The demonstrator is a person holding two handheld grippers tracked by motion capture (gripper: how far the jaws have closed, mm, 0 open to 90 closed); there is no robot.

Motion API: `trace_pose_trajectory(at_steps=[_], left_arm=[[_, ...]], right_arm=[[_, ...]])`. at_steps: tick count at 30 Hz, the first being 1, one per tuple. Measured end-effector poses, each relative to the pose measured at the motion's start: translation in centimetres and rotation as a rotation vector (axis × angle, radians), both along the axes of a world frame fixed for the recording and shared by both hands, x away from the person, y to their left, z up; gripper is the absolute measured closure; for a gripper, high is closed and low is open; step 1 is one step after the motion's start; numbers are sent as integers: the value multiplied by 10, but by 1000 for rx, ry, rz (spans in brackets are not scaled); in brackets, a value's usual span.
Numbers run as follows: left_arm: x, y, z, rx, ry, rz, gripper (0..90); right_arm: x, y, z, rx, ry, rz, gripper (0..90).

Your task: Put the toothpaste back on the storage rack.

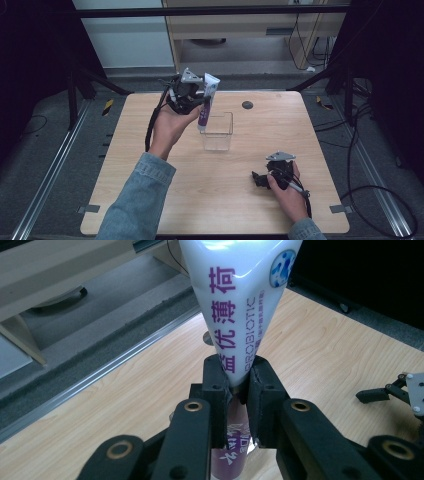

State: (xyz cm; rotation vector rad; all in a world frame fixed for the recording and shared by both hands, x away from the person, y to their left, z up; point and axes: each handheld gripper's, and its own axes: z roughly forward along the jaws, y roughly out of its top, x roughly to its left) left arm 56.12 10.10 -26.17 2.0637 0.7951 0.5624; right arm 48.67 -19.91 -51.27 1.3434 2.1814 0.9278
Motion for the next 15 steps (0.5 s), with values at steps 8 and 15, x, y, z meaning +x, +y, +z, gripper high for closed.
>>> trace_pose_trajectory(at_steps=[8, 15], left_arm=[[6, -6, 4, -11, -12, -8, 799], [10, -8, 7, -15, -15, -8, 799]], right_arm=[[0, 0, 0, -1, -1, 1, 4], [0, 0, 0, 0, -1, 1, 4]])
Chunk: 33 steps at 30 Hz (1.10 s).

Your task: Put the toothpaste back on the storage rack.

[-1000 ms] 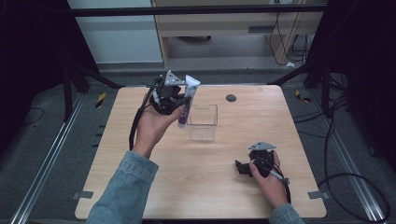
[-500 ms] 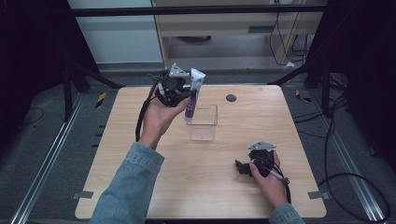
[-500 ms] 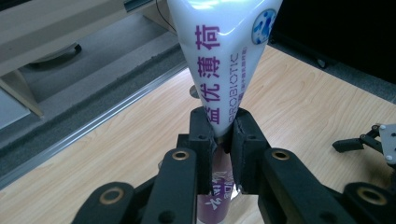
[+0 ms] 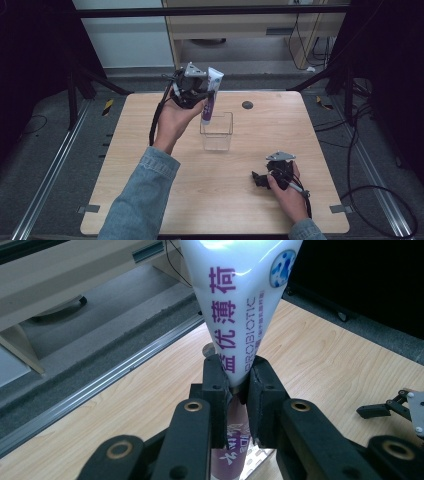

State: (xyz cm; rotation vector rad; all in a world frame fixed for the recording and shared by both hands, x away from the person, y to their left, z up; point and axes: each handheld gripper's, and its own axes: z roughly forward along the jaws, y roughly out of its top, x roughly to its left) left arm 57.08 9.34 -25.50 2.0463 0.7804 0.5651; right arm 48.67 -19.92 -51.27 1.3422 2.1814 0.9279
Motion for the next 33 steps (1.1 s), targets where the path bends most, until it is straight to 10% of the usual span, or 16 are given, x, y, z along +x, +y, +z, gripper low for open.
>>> trace_pose_trajectory(at_steps=[33], left_arm=[[24, -14, -15, -4, 15, -9, 798]], right_arm=[[0, 0, 0, -5, -5, 3, 4]])
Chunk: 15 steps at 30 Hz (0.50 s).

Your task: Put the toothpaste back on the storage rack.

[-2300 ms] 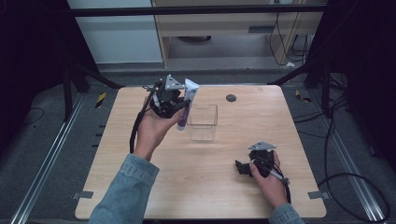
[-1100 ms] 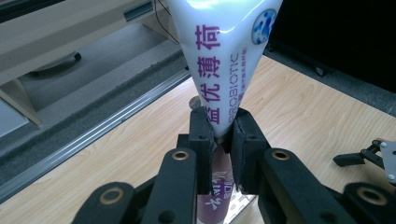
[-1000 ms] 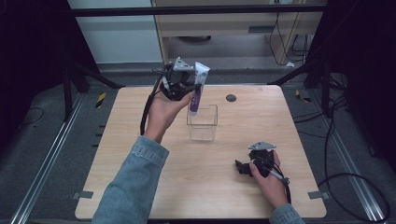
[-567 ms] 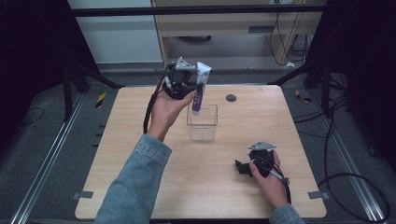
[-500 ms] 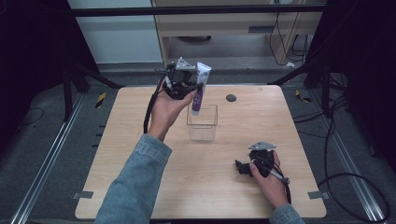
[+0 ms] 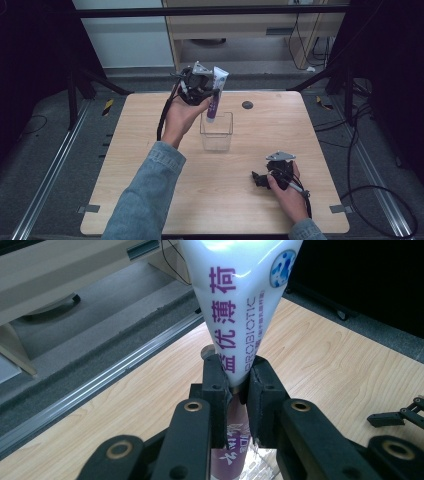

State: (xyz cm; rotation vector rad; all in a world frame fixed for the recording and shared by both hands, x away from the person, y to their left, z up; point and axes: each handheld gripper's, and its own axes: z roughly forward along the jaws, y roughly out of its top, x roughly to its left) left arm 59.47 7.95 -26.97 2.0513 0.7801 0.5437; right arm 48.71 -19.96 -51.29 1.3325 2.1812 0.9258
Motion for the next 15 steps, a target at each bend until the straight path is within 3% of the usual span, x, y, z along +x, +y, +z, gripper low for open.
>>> trace_pose_trajectory(at_steps=[9, 15], left_arm=[[4, -7, -8, 9, -16, -4, 798], [10, -7, -22, 27, -1, 9, 798]], right_arm=[[0, 0, 0, 2, 2, -2, 4], [0, 0, 0, 2, 1, -1, 4]])
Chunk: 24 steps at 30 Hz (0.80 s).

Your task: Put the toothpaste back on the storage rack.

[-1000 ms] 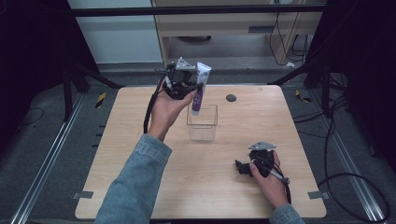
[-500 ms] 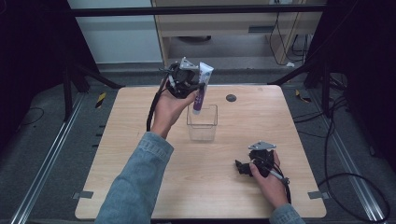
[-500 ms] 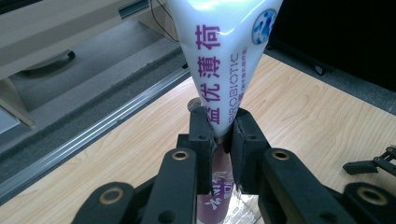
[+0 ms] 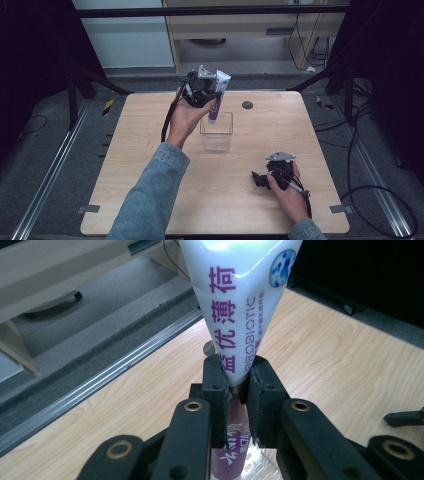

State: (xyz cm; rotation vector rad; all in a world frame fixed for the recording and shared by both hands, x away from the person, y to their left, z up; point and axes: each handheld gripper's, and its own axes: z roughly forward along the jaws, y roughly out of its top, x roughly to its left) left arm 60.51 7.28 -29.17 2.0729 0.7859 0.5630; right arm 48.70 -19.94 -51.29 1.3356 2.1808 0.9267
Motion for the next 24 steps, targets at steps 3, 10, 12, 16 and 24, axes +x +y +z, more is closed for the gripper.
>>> trace_pose_trajectory(at_steps=[3, 10, 12, 16, 24], left_arm=[[3, 1, -7, -4, 11, 2, 798], [3, 2, -16, -3, 28, 2, 798], [3, 2, -21, 2, 31, 5, 798], [5, 5, -29, 4, 43, 2, 798], [6, 7, -46, 18, 72, 1, 798]], right_arm=[[0, 0, 0, 0, 1, -1, 4], [0, 0, 0, 0, 1, -1, 4], [0, 0, 0, -1, 1, -1, 4], [0, 0, 0, -2, 0, 1, 4], [0, 0, 0, 0, 0, 1, 4]])
